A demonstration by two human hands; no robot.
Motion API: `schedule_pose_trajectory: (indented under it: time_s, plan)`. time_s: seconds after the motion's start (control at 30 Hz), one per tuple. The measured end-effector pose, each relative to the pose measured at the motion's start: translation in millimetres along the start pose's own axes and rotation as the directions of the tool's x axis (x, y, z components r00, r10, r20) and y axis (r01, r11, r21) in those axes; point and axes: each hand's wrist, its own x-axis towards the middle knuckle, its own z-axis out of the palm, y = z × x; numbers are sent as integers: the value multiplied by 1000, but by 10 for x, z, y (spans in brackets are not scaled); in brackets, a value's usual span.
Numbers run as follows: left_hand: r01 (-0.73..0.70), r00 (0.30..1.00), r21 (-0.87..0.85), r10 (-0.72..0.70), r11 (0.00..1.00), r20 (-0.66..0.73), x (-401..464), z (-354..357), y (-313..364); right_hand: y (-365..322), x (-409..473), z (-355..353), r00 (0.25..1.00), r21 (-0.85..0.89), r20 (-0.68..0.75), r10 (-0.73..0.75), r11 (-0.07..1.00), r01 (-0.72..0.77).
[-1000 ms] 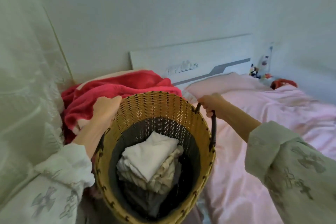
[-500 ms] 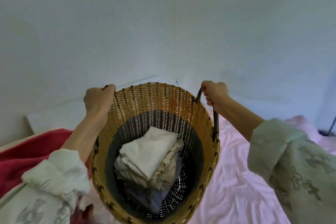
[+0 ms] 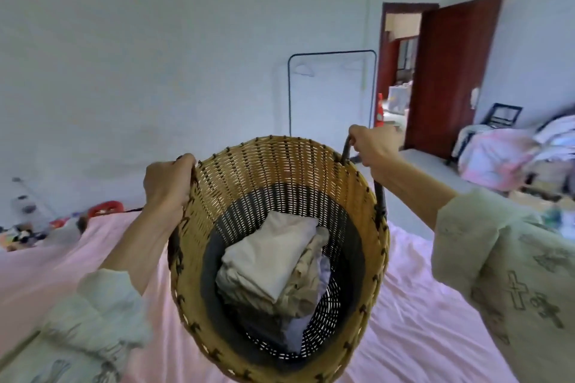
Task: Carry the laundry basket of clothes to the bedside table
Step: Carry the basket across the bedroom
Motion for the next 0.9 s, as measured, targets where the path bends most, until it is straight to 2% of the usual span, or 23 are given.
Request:
schedule_pose_trajectory:
  time_s: [0.13, 0.27, 0.37, 0.53, 0.67, 0.9]
  plan:
    - [11, 963, -61, 6, 998, 270, -221, 1010, 47, 238, 200, -923, 962, -98, -272, -7, 995, -20]
    - [17, 902, -103, 29, 995, 430, -642, 2003, 174, 422, 373, -1874, 884, -192, -466, -39, 980, -59]
    - [35, 844, -124, 37, 992, 536, -1047, 2753, 241, 551, 556, -2585, 827, -253, -559, -61, 962, -100]
    - [112, 756, -146, 11, 983, 654, -1801, 3972, 257, 847, 903, -3779, 749, -313, -655, -93, 936, -158]
    - [162, 679, -128, -16, 978, 734, -2343, 4884, 328, 1074, 1177, -4623, 718, -309, -691, -85, 932, -188]
    - [169, 619, -110, -18, 979, 785, -2886, 6462, 415, 1476, 1987, -5771, 668, -390, -733, -125, 883, -263]
